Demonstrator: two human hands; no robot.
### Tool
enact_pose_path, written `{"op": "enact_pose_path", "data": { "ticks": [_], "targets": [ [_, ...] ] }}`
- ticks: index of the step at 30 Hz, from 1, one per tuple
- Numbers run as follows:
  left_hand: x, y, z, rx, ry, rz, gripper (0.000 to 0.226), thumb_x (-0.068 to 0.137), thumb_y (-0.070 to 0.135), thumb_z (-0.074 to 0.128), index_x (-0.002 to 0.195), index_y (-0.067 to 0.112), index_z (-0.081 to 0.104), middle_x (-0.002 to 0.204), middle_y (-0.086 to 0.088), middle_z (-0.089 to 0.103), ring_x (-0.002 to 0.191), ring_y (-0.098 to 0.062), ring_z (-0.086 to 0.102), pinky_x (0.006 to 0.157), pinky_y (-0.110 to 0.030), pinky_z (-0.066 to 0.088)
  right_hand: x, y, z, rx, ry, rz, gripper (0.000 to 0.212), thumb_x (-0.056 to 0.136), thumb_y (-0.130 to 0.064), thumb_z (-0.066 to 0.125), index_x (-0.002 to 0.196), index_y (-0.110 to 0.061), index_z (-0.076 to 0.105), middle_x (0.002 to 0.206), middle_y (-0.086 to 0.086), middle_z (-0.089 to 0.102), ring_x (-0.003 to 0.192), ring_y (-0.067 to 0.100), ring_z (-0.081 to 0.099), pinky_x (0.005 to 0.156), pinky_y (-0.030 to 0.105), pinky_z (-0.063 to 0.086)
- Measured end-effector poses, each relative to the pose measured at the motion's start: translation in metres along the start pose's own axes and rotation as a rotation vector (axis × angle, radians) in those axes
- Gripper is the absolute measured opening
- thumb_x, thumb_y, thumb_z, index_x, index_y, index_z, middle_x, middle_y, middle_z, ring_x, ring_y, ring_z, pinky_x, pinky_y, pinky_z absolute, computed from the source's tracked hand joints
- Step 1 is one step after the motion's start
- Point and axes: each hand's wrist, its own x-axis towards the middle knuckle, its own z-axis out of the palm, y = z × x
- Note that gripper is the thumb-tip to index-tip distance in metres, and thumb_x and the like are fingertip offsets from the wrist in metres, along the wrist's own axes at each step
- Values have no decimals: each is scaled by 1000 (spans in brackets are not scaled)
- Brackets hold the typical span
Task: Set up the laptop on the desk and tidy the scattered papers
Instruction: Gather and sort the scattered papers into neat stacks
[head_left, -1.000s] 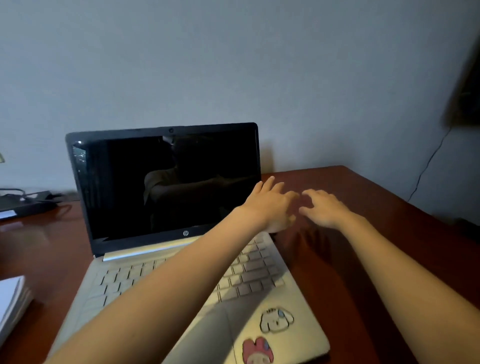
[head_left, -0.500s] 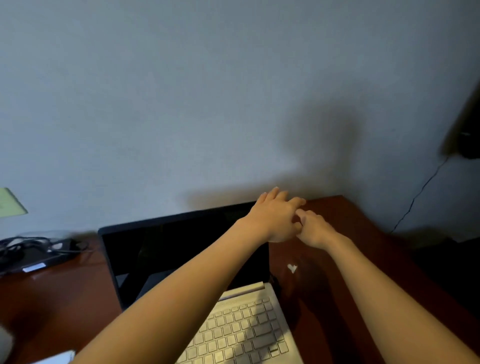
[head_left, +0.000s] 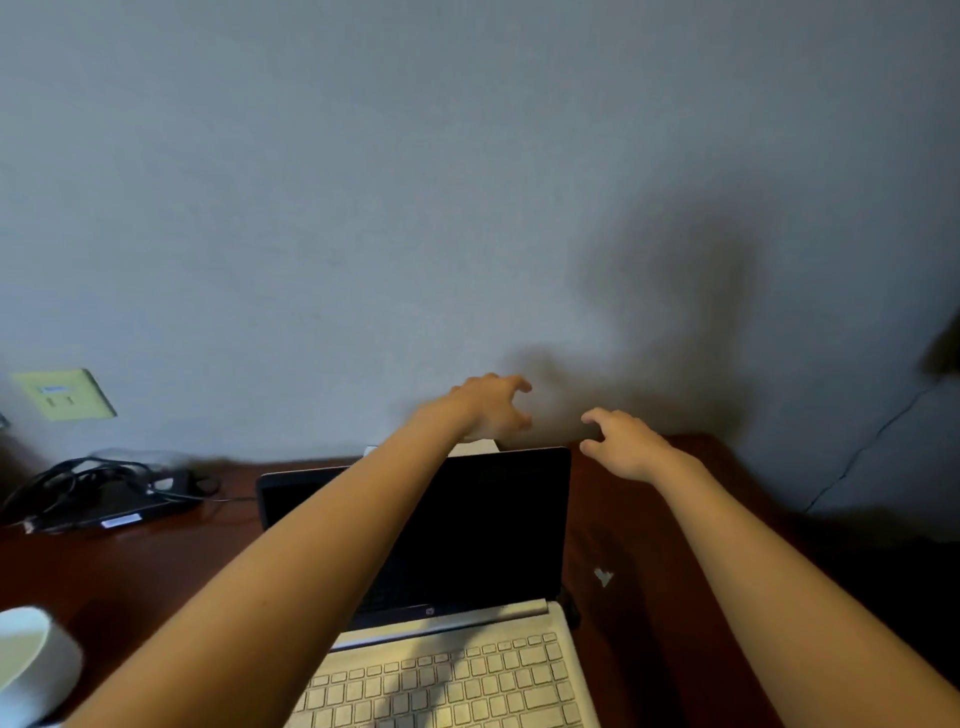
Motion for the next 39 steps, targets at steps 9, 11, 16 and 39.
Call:
{"op": "enact_pose_path", "data": {
  "ticks": [9, 11, 16, 39],
  "targets": [
    [73, -34, 11, -73, -213, -156, 47, 97, 21, 46, 143, 17, 36, 151, -6, 32, 138, -25, 31, 112, -37, 24, 83, 15, 31, 115, -194, -81, 50, 96, -19, 53, 142, -14, 34, 145, 11, 37, 128, 29, 43, 103, 40, 40],
    [85, -39, 16, -37, -248, -181, 45, 97, 18, 46, 141, 17, 40, 149, -6, 35, 138, -24, 32, 113, -37, 24, 99, 17, 42, 161, -213, -61, 52, 94, -16, 54, 142, -13, 35, 145, 11, 38, 128, 28, 43, 100, 36, 40],
    [115, -49, 23, 76, -345, -231, 43, 96, 15, 45, 139, 18, 43, 149, -6, 35, 138, -25, 32, 113, -41, 23, 138, 13, 67, 238, -253, -29, 55, 93, -14, 56, 143, -13, 34, 145, 11, 38, 130, 27, 42, 102, 34, 39],
    [196, -105, 72, 467, -587, -283, 40, 97, 9, 39, 136, 12, 47, 140, -8, 46, 121, -23, 47, 99, -34, 40, 229, -24, 164, 448, -33, 348, 40, 79, -34, 71, 114, -19, 61, 134, 12, 44, 126, 33, 36, 107, 42, 30]
  ]
}}
